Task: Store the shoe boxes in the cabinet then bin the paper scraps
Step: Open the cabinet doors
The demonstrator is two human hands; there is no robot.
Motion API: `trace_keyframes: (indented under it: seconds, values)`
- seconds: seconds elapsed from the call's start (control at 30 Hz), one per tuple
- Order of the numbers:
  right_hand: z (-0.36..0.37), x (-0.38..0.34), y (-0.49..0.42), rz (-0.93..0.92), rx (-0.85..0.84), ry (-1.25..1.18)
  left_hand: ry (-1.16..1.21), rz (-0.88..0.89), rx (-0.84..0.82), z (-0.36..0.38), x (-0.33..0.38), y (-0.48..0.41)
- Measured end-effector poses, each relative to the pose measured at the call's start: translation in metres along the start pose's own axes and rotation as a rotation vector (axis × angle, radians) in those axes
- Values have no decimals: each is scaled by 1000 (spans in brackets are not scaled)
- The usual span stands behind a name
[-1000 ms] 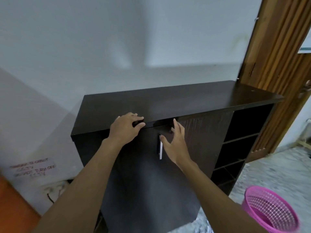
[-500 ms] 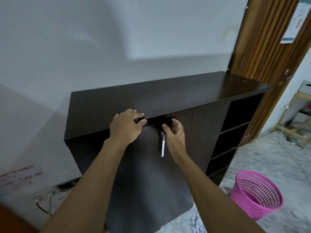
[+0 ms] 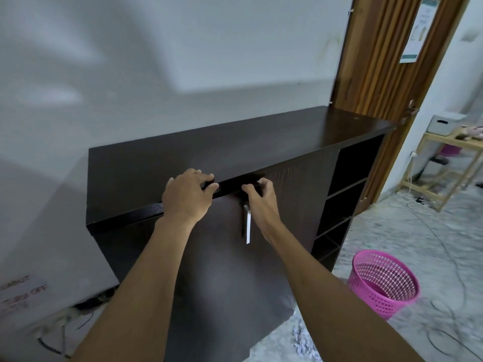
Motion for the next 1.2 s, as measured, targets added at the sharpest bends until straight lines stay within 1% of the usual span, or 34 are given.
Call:
trace_keyframes:
  seconds: [0.13,0.33,0.43,0.53,0.6,0.73,0.83,0.9,1.0,1.13,1.2]
  values:
    - [-9,-11,11,-14,-64,56,11,-24,-12,0,0,0]
    - [-37,-35,50,-37,-263,145,23,-54,-32,-1,-2,-1]
    - [-54,-45,77,-39,-318,170,11,-74,-38,-1,-1,5]
    - [-65,-54,108,-35,-396,122,-112,-54,-74,3,-3,15]
    - [-64,-56,132,7,-504,66,-189,-63,-113,3,-9,23]
    - [-40,-56,190,160,-811,-21,-227,-172,-157,-16,-31,40]
    - [-9,-58,234,244,-975,-135,-244,-234,-148,-34,-47,58]
    - [13,-55,258,269,-1038,-187,-258,-257,-162,-40,-56,65]
    - [45,-51,281,293,-1055,-226,-285,-276,-195,-46,-61,73]
    - [80,-53,301,236,-1089,-214,-261,-298,-231,-49,-59,76]
    - [95,-57,311,202,-1135,-235,-254,-307,-231,-50,-58,77]
Point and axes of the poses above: each hand's wrist, its own y-axis away from the middle knuckle, its own z-axis out of the palm, x = y × z, the point moved 10 cm from there along -y, towards the middle knuckle, and after that the axes turned 13 degrees about -z, right-handed, at the moved point
